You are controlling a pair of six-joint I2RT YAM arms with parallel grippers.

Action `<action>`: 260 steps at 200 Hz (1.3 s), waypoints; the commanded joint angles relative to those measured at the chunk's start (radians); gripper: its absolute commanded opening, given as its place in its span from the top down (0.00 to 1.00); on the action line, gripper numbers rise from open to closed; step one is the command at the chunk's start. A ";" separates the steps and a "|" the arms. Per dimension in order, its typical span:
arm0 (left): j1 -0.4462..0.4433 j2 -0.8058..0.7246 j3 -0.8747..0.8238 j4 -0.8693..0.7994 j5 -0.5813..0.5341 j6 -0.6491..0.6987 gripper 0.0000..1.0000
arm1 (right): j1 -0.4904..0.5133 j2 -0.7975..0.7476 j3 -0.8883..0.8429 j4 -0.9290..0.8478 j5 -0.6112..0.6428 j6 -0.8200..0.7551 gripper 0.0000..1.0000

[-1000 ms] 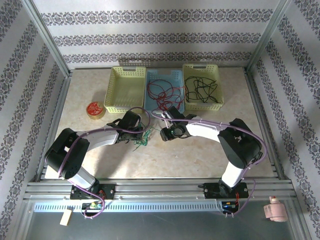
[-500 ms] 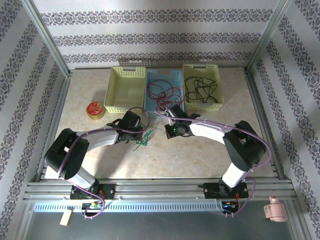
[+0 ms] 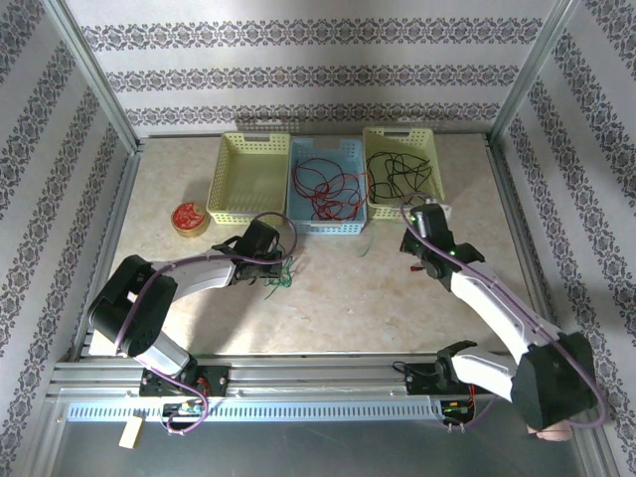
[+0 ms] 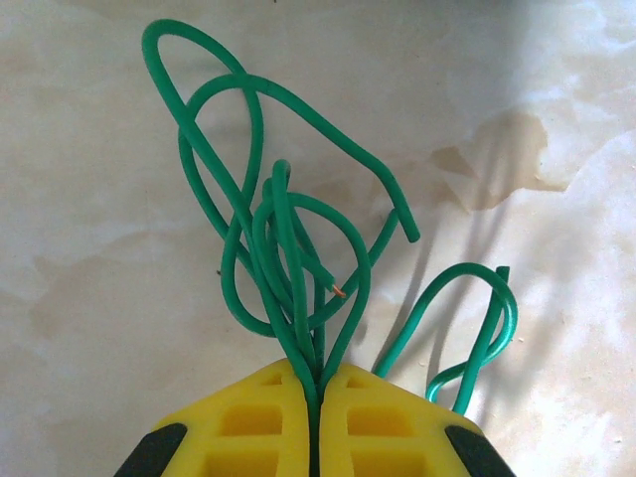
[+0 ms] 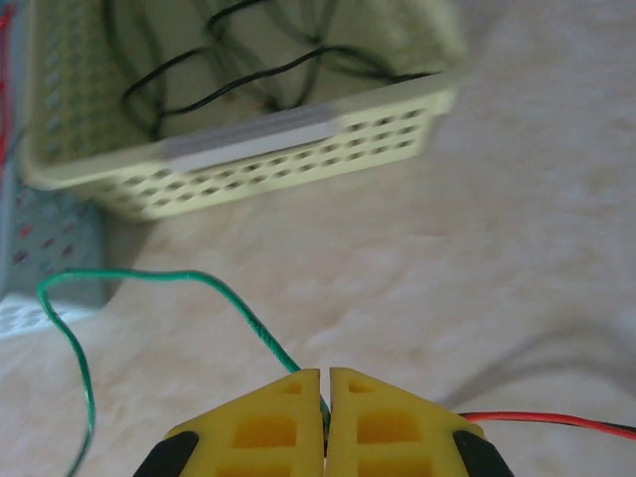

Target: Untangle the cables

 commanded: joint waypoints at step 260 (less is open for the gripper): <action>0.058 -0.672 -0.229 -0.260 -0.550 -0.368 0.23 | 0.356 1.308 1.672 -0.097 -0.387 -0.018 0.43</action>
